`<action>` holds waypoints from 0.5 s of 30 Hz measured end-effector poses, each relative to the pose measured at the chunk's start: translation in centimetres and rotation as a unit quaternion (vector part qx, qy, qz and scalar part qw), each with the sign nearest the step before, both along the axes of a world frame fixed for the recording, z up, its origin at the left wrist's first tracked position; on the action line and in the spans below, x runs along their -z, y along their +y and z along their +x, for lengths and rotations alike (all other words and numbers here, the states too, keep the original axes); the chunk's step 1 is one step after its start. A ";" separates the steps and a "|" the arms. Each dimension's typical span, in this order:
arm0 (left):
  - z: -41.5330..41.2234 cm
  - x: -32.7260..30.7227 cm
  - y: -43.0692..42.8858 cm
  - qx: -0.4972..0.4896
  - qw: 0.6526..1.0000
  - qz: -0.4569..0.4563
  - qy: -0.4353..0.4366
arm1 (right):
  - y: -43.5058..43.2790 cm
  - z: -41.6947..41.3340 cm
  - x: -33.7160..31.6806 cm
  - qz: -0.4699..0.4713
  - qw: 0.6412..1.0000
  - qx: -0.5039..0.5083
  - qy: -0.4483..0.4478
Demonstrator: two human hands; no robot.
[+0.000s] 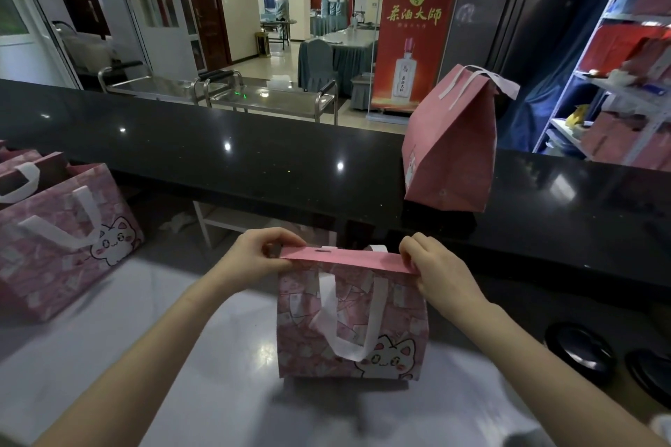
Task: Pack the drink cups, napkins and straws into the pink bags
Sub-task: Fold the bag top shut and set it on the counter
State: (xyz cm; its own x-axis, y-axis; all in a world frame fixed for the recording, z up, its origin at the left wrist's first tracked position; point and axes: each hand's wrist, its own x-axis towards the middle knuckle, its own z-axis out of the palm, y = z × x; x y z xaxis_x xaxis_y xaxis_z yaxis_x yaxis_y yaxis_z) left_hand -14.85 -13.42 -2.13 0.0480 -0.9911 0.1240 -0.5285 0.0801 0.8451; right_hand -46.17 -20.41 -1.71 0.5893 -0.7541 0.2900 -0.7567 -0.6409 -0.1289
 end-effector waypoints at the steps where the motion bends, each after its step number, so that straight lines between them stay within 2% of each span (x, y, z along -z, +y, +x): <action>1: 0.1 -0.2 0.3 0.005 1.000 0.010 0.028 | 0.1 -0.1 0.1 -0.002 1.000 0.002 -0.001; 4: 0.3 -0.3 1.0 -0.015 0.998 0.005 0.066 | 0.4 -0.1 0.3 -0.007 1.000 0.004 -0.010; 6: -0.2 0.2 1.5 -0.050 0.998 -0.017 0.043 | 0.6 -0.1 0.4 -0.008 1.000 -0.004 -0.010; 9: -1.4 1.3 2.0 -0.081 0.994 -0.056 -0.049 | 0.8 0.0 0.6 -0.004 1.000 -0.006 -0.008; 12: -1.9 2.1 2.6 -0.062 0.980 -0.093 -0.168 | 1.1 -0.3 0.8 0.007 1.000 -0.002 -0.003; 15: -1.9 2.7 3.3 -0.003 0.969 -0.059 -0.240 | 1.2 -1.1 0.5 0.030 0.999 -0.021 0.004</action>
